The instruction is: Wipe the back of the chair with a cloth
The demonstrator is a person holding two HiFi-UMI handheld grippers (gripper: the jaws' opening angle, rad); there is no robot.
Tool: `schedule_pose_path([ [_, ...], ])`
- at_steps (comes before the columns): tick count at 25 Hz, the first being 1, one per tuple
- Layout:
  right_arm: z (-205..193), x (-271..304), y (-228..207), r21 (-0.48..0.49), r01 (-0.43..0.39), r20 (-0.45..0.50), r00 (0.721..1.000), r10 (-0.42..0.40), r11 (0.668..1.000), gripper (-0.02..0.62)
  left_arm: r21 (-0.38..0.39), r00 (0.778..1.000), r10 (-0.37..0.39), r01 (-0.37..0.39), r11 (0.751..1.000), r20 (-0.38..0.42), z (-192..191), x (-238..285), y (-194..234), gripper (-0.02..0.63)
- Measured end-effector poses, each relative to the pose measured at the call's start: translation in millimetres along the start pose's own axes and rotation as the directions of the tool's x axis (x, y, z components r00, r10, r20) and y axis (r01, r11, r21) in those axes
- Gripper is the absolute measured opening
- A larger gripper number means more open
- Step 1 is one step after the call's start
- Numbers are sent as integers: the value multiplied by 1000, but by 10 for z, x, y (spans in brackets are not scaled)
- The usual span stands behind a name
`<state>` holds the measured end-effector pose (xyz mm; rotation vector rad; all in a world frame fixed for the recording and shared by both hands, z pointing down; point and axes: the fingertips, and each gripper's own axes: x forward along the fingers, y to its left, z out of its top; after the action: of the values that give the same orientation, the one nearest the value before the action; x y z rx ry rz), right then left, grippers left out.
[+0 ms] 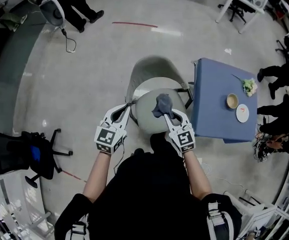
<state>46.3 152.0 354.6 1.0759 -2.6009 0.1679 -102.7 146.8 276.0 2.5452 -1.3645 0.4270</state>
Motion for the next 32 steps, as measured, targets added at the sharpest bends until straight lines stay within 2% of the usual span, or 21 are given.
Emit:
schedule_pose_path([
  [7, 36, 271, -539, -22, -80, -7, 997, 80, 997, 80, -13, 998, 62, -63, 998, -18, 179, 461, 67, 23],
  [12, 75, 514, -729, -25, -133, 5, 991, 133, 991, 80, -23, 995, 101, -101, 995, -29, 208, 662, 139, 23],
  [21, 205, 859, -868, -62, -232, 17, 972, 233, 971, 80, -58, 984, 173, -176, 983, -51, 193, 811, 256, 23],
  [27, 148, 1122, -920, -79, -254, 27, 966, 257, 964, 79, -42, 983, 175, -178, 983, -64, 150, 917, 288, 23],
  [32, 131, 1497, -761, -105, -256, 3, 966, 258, 961, 80, -62, 986, 154, -159, 985, -68, 148, 924, 551, 23],
])
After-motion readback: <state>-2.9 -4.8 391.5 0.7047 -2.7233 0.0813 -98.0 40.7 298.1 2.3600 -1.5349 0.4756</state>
